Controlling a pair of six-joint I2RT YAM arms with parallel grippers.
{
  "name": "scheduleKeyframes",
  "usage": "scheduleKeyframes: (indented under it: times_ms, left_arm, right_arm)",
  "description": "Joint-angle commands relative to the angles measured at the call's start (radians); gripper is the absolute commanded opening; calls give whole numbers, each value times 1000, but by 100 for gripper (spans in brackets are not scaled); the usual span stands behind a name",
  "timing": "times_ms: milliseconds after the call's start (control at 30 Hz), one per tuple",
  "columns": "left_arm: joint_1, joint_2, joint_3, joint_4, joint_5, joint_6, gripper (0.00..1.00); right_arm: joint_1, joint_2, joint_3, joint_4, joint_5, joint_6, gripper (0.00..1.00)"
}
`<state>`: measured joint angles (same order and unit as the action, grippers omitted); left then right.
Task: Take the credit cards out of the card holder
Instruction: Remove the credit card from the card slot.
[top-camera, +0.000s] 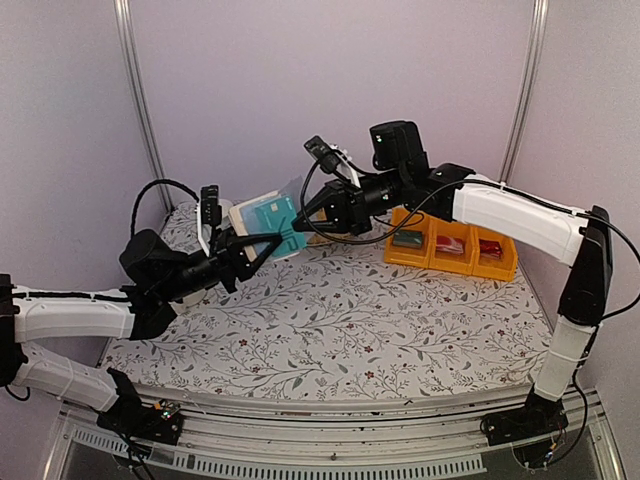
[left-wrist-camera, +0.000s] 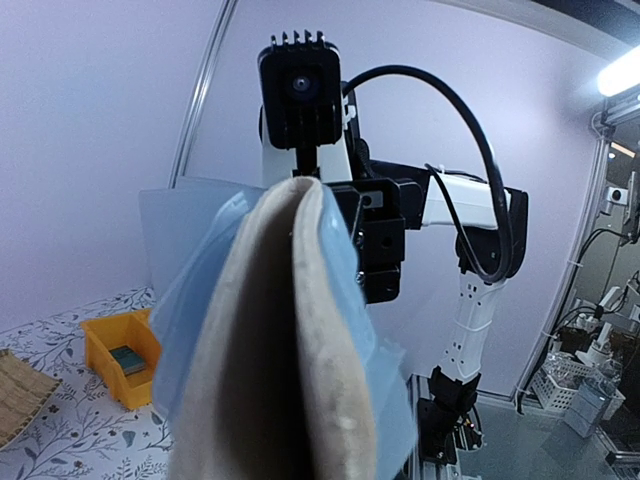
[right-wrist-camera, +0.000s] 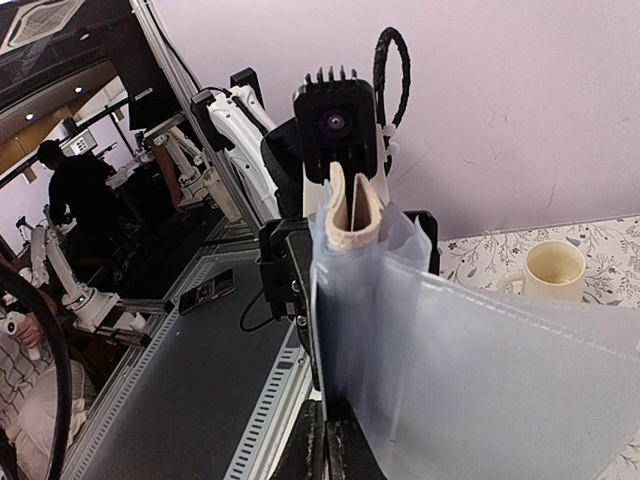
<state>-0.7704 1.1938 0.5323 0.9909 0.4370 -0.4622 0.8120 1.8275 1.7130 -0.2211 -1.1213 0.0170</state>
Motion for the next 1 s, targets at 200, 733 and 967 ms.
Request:
scheduleKeyframes:
  times_ms: [200,733,967]
  left_arm:
    - [-2,10,2,29,8,-8,22]
    - [-6,26,12,24,4,-12,0]
    - [-9,16,6,16,-3,-7,0]
  right_arm:
    - [-47,-72,6,-49,9,-42,2]
    - [-41,-62,22,-109,-6,-64,11]
    - [-47,-93,0,-88,-5,-66,8]
